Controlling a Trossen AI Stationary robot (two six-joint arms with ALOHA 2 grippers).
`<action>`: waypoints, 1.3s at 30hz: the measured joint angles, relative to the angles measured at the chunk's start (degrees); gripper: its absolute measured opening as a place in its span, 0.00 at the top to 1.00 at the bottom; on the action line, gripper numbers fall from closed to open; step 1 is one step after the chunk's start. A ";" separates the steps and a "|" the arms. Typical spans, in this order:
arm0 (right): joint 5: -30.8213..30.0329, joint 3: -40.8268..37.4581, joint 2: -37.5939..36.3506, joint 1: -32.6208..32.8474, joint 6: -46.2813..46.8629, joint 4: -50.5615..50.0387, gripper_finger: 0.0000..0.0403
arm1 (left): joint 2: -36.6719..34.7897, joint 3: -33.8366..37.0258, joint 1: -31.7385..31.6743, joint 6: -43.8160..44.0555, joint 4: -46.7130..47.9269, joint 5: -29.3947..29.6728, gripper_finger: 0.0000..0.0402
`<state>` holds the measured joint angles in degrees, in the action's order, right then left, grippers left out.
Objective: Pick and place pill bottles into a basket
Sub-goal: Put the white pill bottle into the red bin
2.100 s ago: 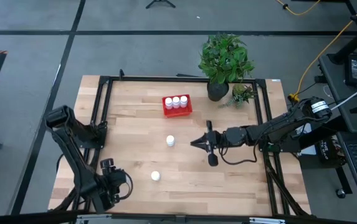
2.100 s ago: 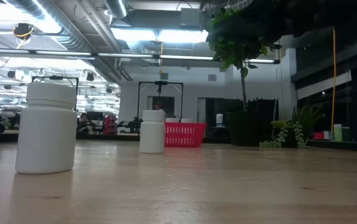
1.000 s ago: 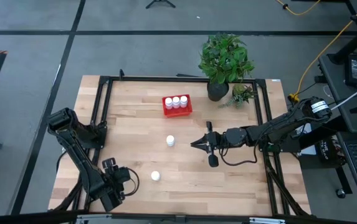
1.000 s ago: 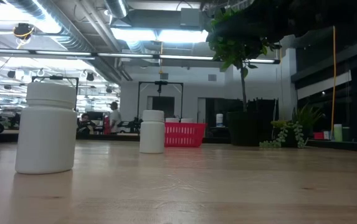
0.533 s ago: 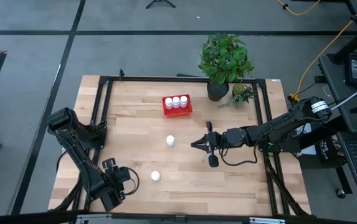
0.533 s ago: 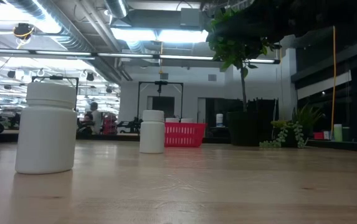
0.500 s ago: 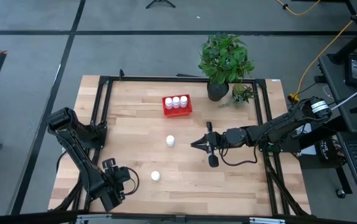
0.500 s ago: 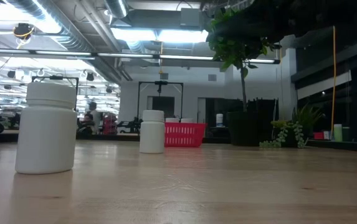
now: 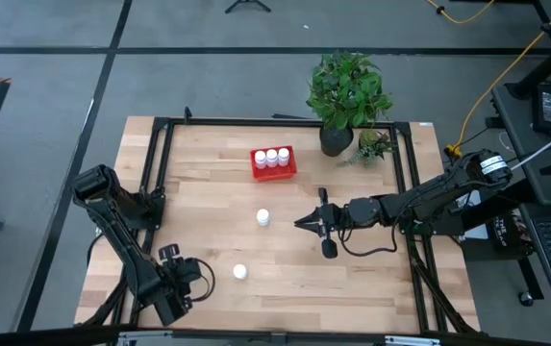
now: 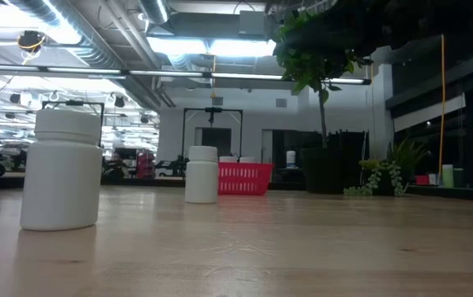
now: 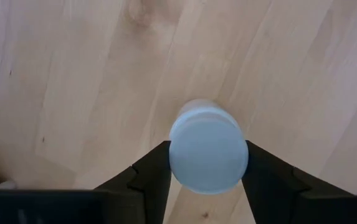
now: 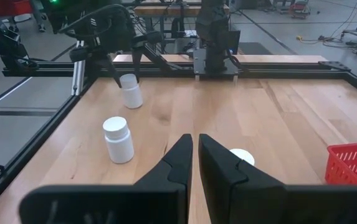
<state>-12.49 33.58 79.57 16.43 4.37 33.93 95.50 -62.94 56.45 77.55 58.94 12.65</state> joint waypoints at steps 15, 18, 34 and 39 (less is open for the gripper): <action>0.00 0.02 0.00 0.00 -0.31 -0.24 0.92 | -0.12 -5.68 -0.02 -6.32 2.28 -0.61 0.61; 0.00 0.02 0.00 0.00 -0.36 -0.25 0.92 | -0.22 -6.08 -0.06 -6.58 2.71 -0.31 0.61; 0.00 0.04 0.00 0.01 1.25 -2.45 0.92 | -11.19 -6.08 -10.01 -25.75 2.82 8.12 0.61; 0.00 0.04 0.00 0.00 1.37 -3.34 0.92 | -13.26 -6.08 -17.84 -35.46 2.75 8.38 0.61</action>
<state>-12.49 33.63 79.57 16.43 5.74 30.59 82.24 -69.01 38.60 42.10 61.68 21.03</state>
